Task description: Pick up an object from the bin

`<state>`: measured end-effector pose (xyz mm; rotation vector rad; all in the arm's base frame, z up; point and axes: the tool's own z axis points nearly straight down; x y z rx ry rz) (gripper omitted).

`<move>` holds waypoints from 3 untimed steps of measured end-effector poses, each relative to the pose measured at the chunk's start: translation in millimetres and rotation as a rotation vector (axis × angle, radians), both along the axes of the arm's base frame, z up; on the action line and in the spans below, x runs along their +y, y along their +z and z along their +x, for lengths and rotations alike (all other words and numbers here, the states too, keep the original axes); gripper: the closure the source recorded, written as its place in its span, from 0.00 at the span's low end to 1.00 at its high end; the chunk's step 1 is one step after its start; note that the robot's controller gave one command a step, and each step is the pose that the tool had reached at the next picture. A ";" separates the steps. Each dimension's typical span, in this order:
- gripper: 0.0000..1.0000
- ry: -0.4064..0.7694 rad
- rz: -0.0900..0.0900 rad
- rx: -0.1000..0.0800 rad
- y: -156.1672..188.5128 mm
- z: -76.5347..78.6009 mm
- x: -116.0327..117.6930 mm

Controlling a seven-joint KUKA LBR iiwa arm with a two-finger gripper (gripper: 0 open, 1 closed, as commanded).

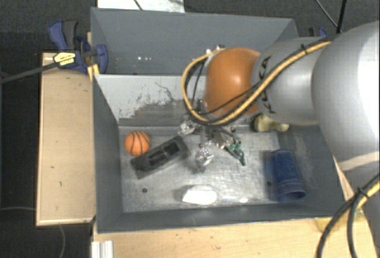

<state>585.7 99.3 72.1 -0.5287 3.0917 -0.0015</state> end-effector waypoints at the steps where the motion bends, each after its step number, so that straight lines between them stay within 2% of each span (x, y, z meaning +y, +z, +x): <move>1: 0.00 0.001 0.001 -0.001 0.2 0.1 0.7; 2: 0.00 0.003 0.001 -0.001 0.3 0.2 2.2; 3: 0.00 0.032 0.006 -0.012 1.2 -35.4 -2.2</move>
Offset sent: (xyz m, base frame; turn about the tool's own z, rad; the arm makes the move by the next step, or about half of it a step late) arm -0.0032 0.0507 -0.0021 -0.0690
